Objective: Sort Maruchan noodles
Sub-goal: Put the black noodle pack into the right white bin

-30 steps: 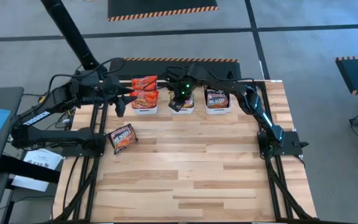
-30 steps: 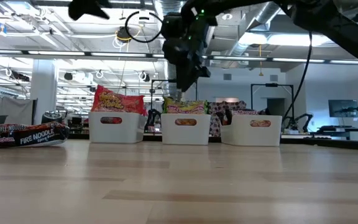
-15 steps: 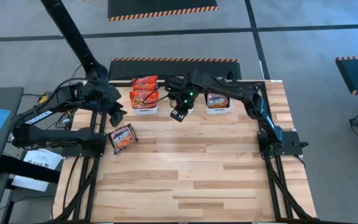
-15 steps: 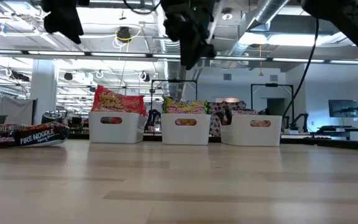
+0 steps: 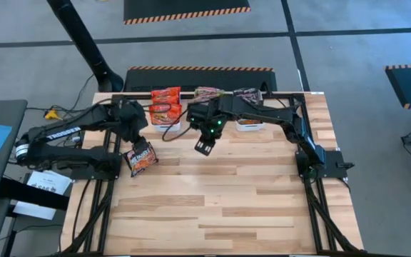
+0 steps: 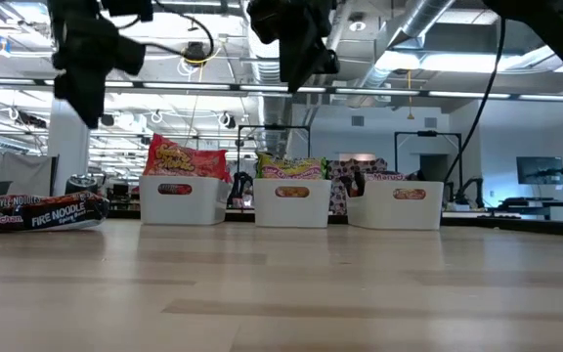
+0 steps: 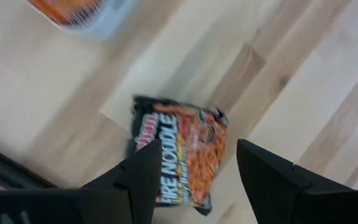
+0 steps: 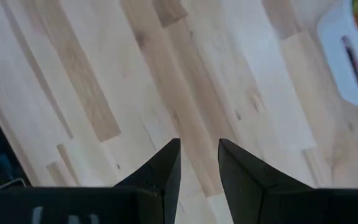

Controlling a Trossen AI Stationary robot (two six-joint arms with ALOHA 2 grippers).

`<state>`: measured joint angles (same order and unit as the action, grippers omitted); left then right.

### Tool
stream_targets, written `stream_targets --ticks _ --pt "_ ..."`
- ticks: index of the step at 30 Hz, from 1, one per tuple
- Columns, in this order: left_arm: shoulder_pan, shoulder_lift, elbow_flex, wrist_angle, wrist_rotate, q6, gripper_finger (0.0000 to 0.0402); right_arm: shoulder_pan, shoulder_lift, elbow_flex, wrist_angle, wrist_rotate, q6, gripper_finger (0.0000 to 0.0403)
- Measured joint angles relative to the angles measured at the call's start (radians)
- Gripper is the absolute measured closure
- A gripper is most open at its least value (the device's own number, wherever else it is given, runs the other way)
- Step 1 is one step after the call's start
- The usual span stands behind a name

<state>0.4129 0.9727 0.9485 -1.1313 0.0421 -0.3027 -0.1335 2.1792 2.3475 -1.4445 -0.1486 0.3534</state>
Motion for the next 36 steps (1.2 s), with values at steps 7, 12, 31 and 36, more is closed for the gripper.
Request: stream_targets --ticks 7,12,31,36 --pt "-0.021 0.007 -0.155 0.066 0.050 -0.060 0.0207 0.043 0.000 0.000 -0.018 0.000 0.000 0.0269" --pt "-0.042 0.007 -0.262 0.144 0.057 -0.127 0.0207 0.048 0.000 0.000 -0.018 0.000 0.016 0.0269" --pt "-0.094 0.007 -0.503 0.368 -0.074 -0.318 0.0207 0.046 0.000 0.000 -0.015 0.000 0.032 0.0269" --pt "-0.106 0.007 -0.504 0.387 -0.075 -0.340 0.0245 0.046 0.000 0.000 -0.014 0.000 0.034 0.0269"
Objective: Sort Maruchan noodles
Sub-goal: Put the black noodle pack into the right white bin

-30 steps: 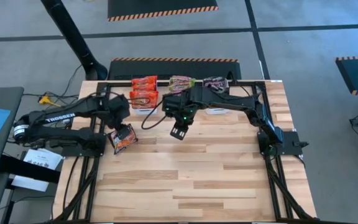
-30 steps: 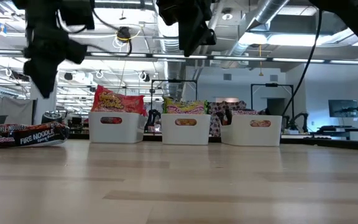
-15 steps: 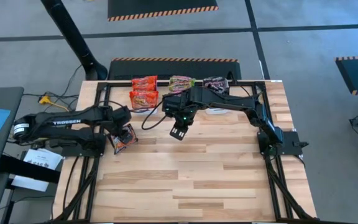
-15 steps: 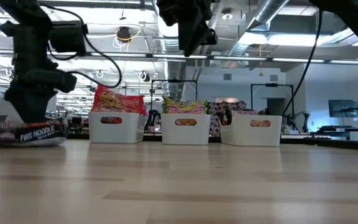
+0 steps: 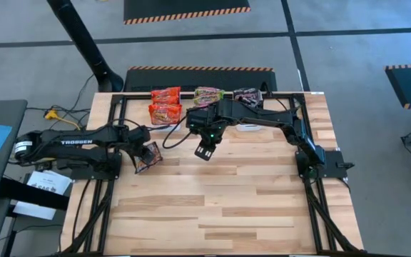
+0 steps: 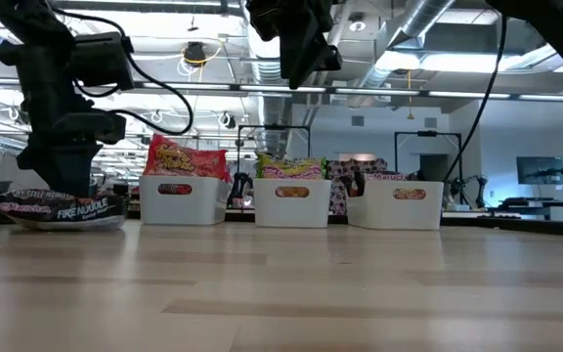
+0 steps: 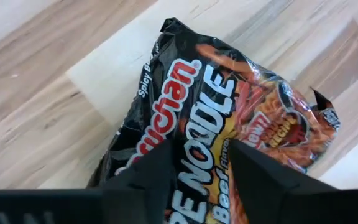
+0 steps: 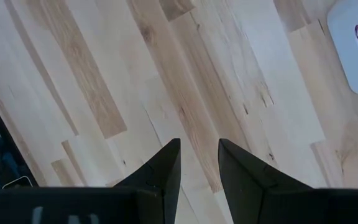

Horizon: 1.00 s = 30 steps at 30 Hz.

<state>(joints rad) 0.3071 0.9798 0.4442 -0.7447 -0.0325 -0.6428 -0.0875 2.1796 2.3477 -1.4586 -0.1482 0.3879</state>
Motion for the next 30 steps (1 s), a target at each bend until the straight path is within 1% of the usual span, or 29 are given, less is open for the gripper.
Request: stream_targets --ticks 2,7,9,12,16,19,24,30 --pt "-0.007 0.000 -0.001 0.014 0.008 0.005 0.0277 0.000 0.000 0.000 0.000 0.000 0.000 0.0269" --pt "-0.021 0.003 -0.003 0.095 0.075 0.040 0.0375 0.000 0.000 0.000 0.000 0.000 0.000 0.0269" --pt "-0.027 0.003 -0.004 0.139 0.099 0.045 0.0393 0.000 0.000 0.000 0.000 0.000 -0.001 0.0269" --pt "-0.028 0.003 -0.005 0.203 0.149 0.047 0.0399 0.000 0.000 0.000 0.000 0.000 -0.001 0.0269" --pt "-0.028 0.004 -0.007 0.300 0.243 0.051 0.0401 -0.010 0.000 0.000 -0.007 0.000 0.006 0.0269" --pt "-0.041 0.004 -0.007 0.382 0.285 0.058 0.0402 -0.028 -0.024 -0.001 -0.031 0.000 0.005 0.0269" --pt "-0.090 0.003 -0.006 0.548 0.315 0.056 0.0401 -0.064 -0.090 0.002 -0.034 -0.002 -0.001 0.0269" --pt "-0.148 0.002 -0.005 0.767 0.303 0.048 0.0401 -0.101 -0.160 0.000 -0.051 -0.009 -0.027 0.0269"
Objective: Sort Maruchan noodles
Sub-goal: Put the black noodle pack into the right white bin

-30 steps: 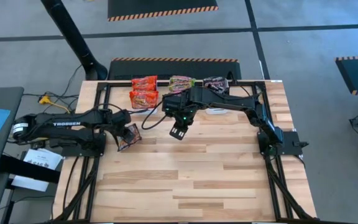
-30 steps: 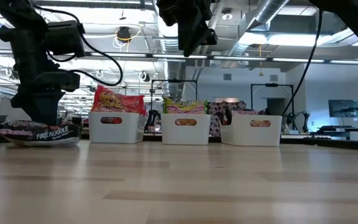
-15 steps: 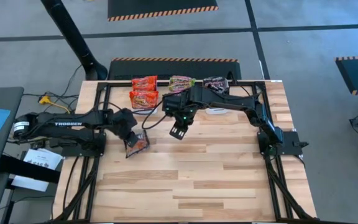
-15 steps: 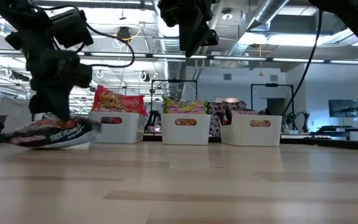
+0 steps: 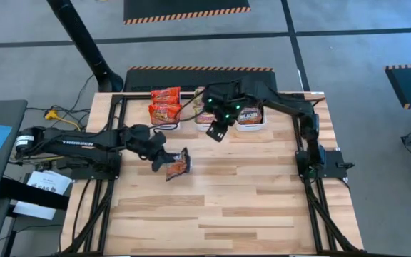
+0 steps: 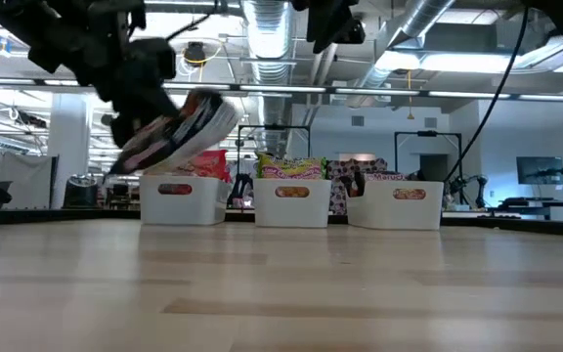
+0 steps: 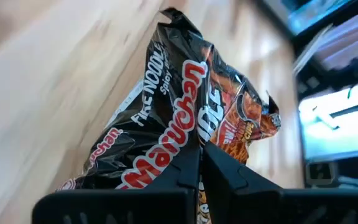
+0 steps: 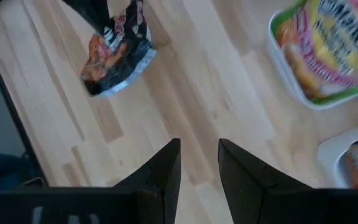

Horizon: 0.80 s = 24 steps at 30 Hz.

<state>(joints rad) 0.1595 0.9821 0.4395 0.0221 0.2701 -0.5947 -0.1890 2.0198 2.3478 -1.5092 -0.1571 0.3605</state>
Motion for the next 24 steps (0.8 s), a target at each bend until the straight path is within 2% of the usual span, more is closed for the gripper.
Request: stream_targets --ticks 4,10,14,19,24 --pt "-0.015 0.000 0.001 0.135 -0.028 0.000 0.0401 -0.012 -0.012 0.000 0.004 -0.010 -0.078 0.0268" --pt "-0.016 0.000 0.002 0.269 -0.048 0.010 0.0401 -0.036 -0.004 0.000 0.056 -0.222 -0.074 0.0242" --pt "-0.016 0.000 0.010 0.282 -0.048 0.019 0.0401 -0.043 -0.003 0.000 0.142 -0.305 -0.024 0.0209" --pt "-0.016 0.000 0.036 0.274 -0.049 0.051 0.0401 -0.048 -0.003 0.000 0.236 -0.312 0.046 0.0173" --pt "-0.016 0.000 0.048 0.275 -0.050 0.060 0.0401 -0.027 -0.004 -0.041 0.260 -0.312 0.051 0.0167"
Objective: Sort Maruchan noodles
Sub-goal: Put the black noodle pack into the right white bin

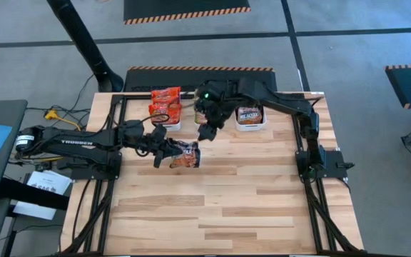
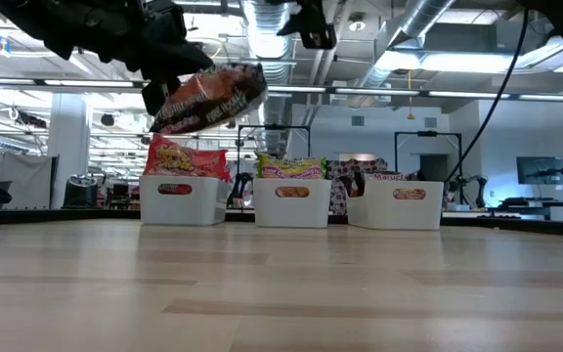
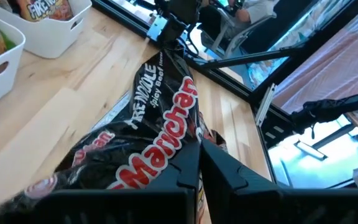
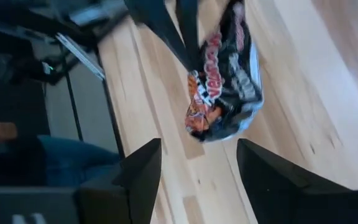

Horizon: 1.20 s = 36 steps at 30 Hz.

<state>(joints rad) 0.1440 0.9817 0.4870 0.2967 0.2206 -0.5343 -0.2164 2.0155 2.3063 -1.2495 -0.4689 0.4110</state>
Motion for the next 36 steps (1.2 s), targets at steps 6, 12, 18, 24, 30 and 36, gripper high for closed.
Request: stream_targets --ticks 6,12,18,24,30,36 --pt "0.000 0.000 0.001 -0.029 -0.017 0.003 0.0401 0.014 0.002 -0.118 0.005 -0.002 -0.020 0.0179" --pt "0.000 0.000 0.001 -0.060 -0.018 0.000 0.0401 0.012 0.002 -0.243 0.042 -0.008 -0.027 0.0186" --pt "0.000 -0.002 0.001 -0.070 -0.027 -0.006 0.0401 0.031 0.001 -0.334 0.174 0.000 -0.163 0.0187" --pt "0.000 -0.084 0.016 -0.036 -0.019 0.055 0.0401 0.072 0.002 -0.434 0.368 0.116 -0.398 0.0183" --pt "0.000 -0.171 0.057 -0.034 -0.029 0.127 0.0401 0.098 0.002 -0.519 0.542 0.199 -0.525 0.0182" --pt "0.000 -0.203 0.063 -0.037 -0.051 0.125 0.0401 0.098 0.002 -0.590 0.703 0.208 -0.528 0.0182"
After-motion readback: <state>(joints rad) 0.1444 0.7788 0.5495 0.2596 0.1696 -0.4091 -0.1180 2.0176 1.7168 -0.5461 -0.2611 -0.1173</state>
